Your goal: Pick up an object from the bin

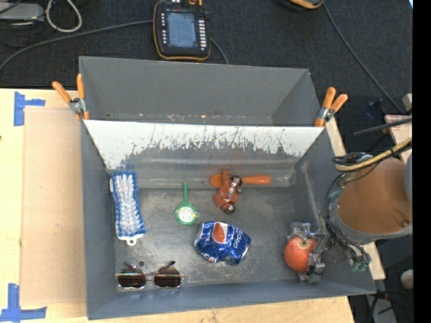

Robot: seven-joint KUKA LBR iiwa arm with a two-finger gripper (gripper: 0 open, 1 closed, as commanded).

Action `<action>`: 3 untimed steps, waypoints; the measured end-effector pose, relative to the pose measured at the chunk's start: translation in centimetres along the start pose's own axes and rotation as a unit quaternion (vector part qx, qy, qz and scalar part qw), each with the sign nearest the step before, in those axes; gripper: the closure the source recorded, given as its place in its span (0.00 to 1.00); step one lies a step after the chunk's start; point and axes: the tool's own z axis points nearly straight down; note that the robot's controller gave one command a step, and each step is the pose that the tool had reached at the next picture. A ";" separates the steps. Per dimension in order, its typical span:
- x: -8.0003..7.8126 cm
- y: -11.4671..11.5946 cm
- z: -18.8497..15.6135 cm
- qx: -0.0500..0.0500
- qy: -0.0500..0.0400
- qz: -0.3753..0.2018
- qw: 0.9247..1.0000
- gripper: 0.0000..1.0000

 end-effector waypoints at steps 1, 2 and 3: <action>0.0 0.0 0.0 0.000 0.000 0.000 1.000 1.00; 0.1 0.1 -0.6 -0.001 0.002 -0.001 1.000 1.00; 0.2 0.3 -4.4 -0.003 0.006 -0.002 1.000 1.00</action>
Offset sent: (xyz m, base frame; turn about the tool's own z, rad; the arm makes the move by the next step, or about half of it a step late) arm 0.0001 0.0002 0.0208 -0.0005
